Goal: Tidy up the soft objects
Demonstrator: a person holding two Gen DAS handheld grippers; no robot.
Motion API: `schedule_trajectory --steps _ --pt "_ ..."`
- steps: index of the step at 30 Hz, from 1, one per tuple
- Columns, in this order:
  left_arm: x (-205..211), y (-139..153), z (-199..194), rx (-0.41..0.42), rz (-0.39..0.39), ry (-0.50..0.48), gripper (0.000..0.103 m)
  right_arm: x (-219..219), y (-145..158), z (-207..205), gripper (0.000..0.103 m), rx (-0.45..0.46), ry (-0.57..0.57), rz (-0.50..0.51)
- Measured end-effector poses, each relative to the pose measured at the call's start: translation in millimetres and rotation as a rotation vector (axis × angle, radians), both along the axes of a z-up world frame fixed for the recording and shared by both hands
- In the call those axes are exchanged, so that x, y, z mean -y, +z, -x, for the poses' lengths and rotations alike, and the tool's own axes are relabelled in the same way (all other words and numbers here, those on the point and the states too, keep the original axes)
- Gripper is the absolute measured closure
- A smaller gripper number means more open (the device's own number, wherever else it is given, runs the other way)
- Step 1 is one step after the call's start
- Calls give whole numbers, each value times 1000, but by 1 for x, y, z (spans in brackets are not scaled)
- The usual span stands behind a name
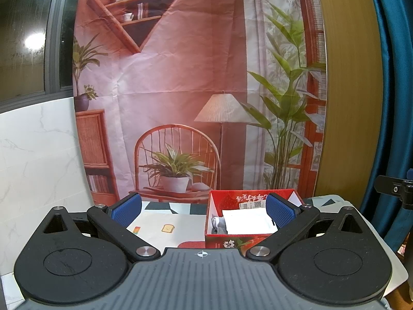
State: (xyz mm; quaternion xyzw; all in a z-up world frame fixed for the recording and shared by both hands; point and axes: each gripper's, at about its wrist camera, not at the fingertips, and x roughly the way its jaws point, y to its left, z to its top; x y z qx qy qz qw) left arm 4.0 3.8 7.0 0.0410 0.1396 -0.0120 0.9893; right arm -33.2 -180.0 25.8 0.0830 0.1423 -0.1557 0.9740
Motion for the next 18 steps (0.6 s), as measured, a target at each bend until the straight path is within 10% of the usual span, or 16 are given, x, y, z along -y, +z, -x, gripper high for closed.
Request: schedule_trajectory --steps 18 --pt "3 -1 3 6 3 -8 0 -1 -1 0 0 -5 -3 1"
